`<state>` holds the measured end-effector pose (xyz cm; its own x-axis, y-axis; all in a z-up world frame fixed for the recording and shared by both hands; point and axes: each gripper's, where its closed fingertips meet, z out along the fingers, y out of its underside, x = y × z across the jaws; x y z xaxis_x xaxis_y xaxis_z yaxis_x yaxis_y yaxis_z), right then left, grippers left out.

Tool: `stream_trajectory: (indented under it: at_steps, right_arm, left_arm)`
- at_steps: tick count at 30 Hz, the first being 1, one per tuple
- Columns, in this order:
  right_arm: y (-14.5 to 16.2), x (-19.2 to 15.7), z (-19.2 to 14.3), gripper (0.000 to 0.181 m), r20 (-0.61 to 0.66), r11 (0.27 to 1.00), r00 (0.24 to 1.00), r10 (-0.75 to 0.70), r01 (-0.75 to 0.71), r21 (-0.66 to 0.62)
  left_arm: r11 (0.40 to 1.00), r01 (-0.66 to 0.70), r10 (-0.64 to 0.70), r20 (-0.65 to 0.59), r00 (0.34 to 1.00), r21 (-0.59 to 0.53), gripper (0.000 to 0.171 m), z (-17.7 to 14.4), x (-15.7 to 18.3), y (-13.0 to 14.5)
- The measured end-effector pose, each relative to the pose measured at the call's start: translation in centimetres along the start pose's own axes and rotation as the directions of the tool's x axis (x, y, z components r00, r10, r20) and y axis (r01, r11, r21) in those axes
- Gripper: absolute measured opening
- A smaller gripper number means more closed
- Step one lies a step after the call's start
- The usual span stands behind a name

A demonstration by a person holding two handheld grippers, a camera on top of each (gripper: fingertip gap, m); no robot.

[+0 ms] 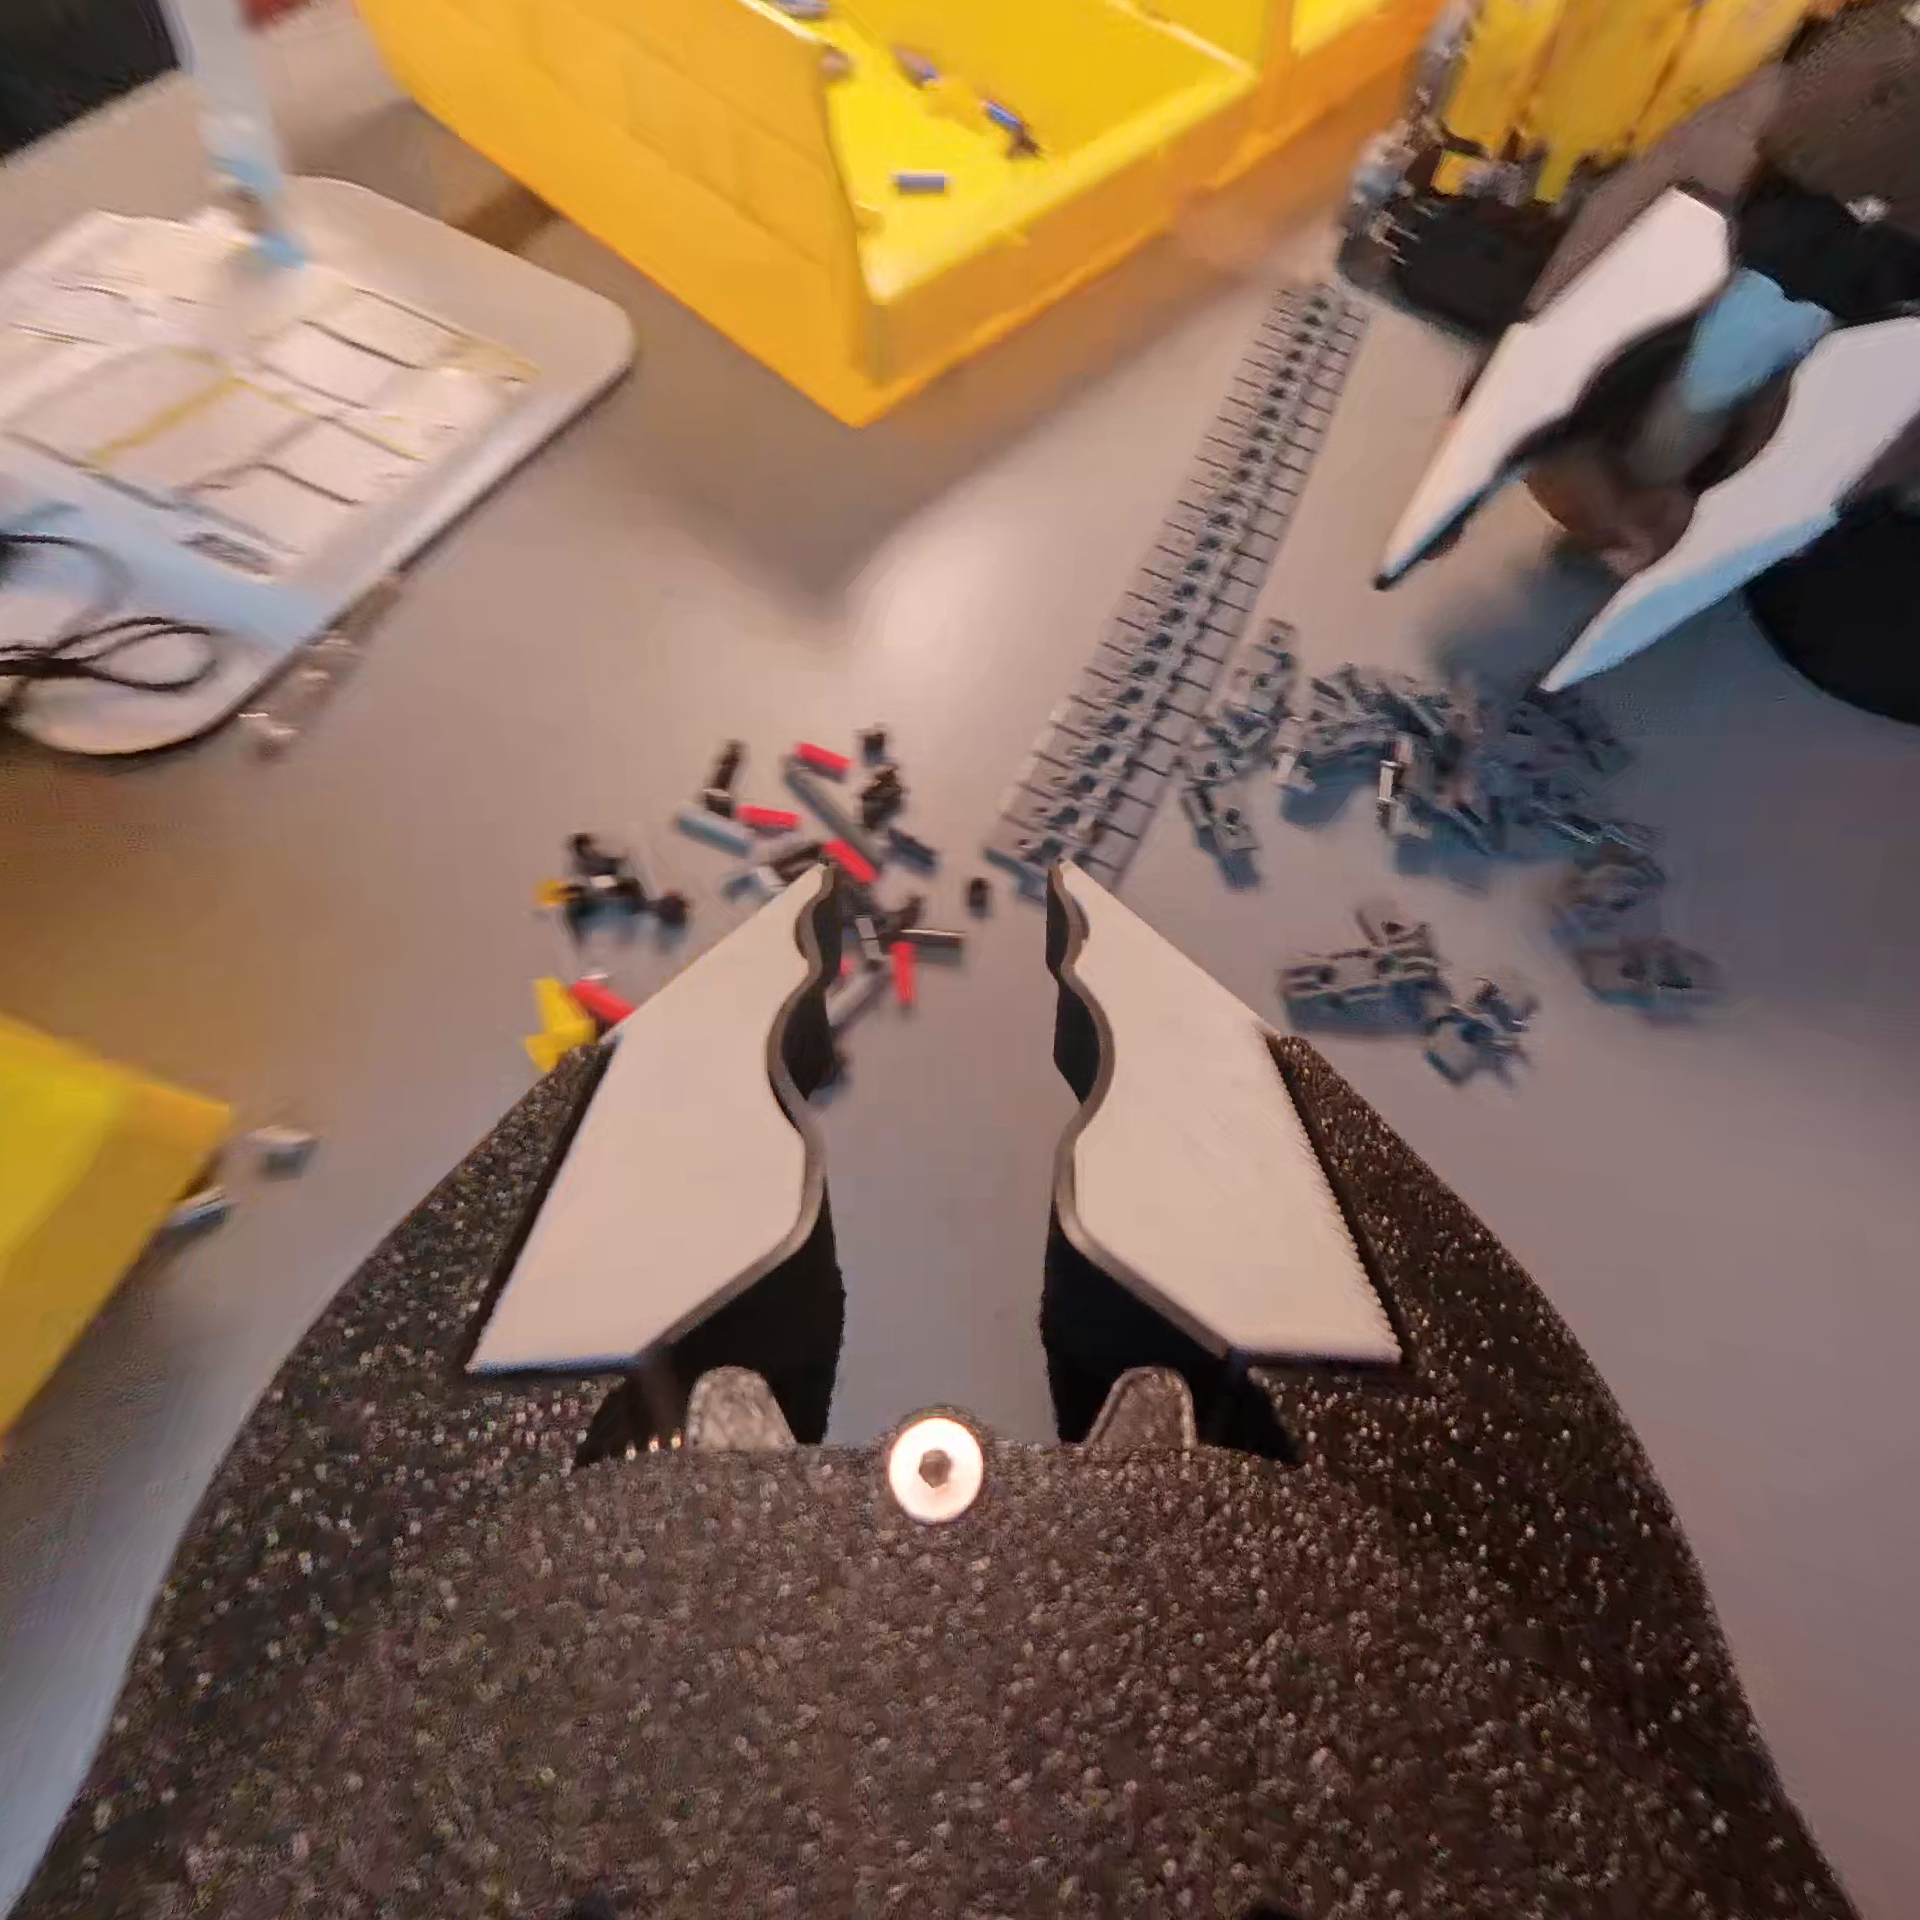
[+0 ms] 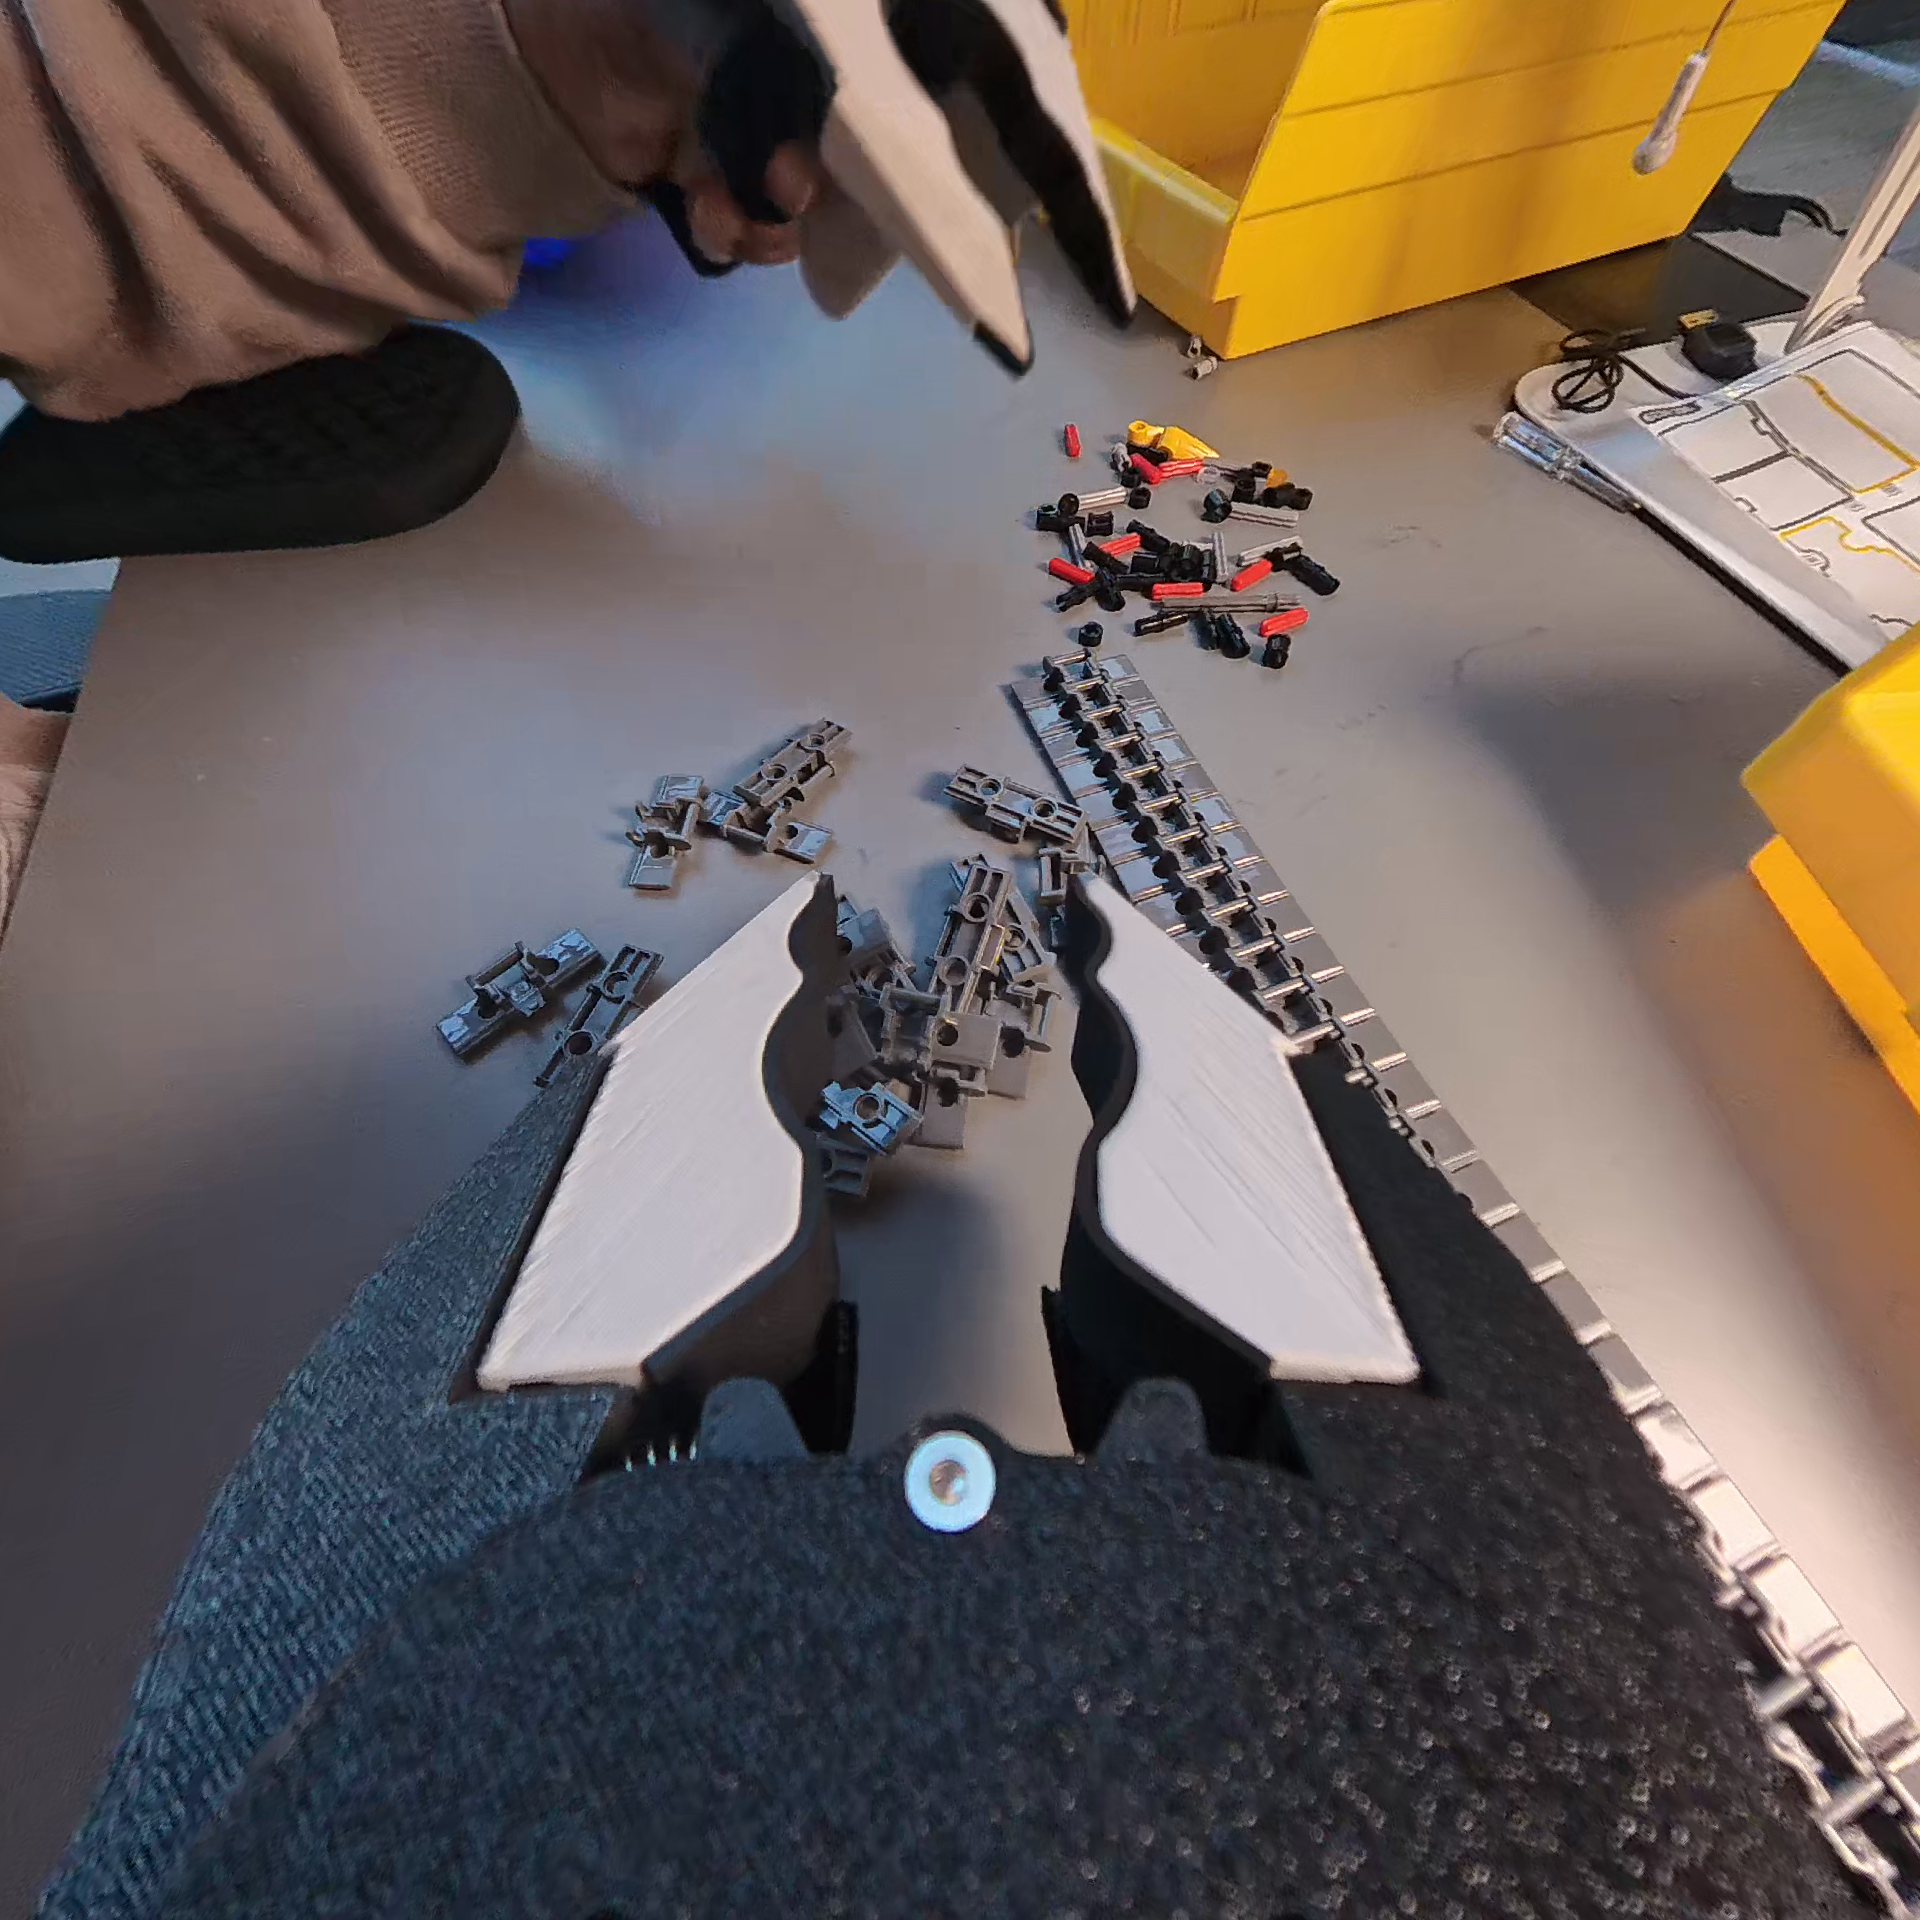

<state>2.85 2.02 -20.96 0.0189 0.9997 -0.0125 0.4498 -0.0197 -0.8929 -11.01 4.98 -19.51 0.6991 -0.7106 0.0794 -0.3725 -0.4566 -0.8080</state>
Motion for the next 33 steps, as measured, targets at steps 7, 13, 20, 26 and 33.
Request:
stream_trajectory:
  at_steps: [7, 13, 20, 26, 33]
  right_arm:
    - [-0.1, 0.3, -0.2, 0.042, -0.022, 1.0, 1.0, -0.003, 0.003, 0.002]
    - [-0.3, 0.3, -0.4, 0.042, -0.024, 1.0, 1.0, -0.008, 0.008, 0.008]
    - [-0.5, 0.2, -0.5, 0.042, -0.021, 1.0, 1.0, -0.017, 0.017, 0.015]
    - [-0.4, 0.3, -0.5, 0.042, -0.024, 1.0, 1.0, -0.018, 0.019, 0.009]
    - [-0.1, 0.5, -0.3, 0.042, -0.017, 1.0, 1.0, 0.006, -0.006, 0.008]
  left_arm:
    - [0.98, -0.142, 0.13, -0.095, 0.987, -0.137, 0.036, 7.3, 7.7, 2.2]
    - [0.946, -0.271, 0.273, -0.012, 0.962, -0.178, 0.013, 7.3, 7.0, 2.0]
    - [0.996, -0.087, 0.071, 0.392, 0.917, 0.024, 0.012, -2.4, -5.3, -2.6]
    - [0.984, 0.163, -0.176, 0.6, 0.781, 0.076, 0.031, -7.6, -16.2, 1.2]
    - [0.998, 0.022, -0.013, -0.158, 0.987, 0.054, 0.046, -0.4, 1.9, 0.2]
